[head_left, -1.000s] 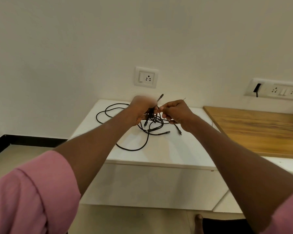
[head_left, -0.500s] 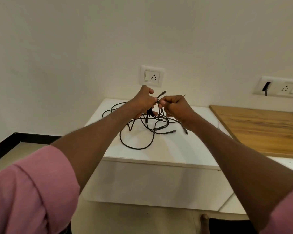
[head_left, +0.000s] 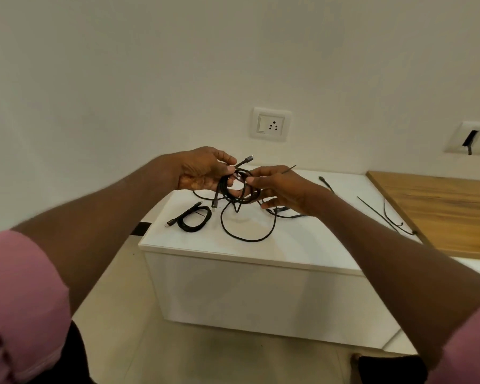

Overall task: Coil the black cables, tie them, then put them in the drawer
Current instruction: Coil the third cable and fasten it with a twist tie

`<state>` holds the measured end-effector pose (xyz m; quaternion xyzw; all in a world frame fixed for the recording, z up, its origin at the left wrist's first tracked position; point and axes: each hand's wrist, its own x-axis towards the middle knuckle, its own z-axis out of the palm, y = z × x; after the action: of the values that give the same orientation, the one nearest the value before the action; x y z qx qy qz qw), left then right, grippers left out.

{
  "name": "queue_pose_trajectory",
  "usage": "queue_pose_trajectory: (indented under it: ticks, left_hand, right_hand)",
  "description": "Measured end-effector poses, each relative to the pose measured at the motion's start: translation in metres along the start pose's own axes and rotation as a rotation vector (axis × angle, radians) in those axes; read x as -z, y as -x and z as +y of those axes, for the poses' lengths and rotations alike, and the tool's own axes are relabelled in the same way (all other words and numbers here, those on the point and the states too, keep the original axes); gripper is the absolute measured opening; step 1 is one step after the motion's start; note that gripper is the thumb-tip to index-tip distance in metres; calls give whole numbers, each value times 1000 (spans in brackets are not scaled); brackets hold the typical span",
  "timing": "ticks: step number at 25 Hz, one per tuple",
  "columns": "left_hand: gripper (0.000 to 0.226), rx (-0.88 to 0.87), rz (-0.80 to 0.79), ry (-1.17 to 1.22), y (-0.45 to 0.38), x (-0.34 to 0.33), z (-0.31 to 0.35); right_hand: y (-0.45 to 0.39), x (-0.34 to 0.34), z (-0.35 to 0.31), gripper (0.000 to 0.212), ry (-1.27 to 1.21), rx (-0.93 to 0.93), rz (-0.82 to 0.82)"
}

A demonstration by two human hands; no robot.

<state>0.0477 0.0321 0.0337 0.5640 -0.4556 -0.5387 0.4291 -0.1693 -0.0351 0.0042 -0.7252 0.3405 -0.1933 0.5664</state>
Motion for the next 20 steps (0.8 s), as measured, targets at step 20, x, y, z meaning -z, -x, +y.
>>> queue_pose_trajectory:
  ticks: [20]
  left_hand:
    - [17, -53, 144, -1033, -16, 12, -51]
  right_hand:
    - [-26, -27, 27, 45, 1061, -6, -19]
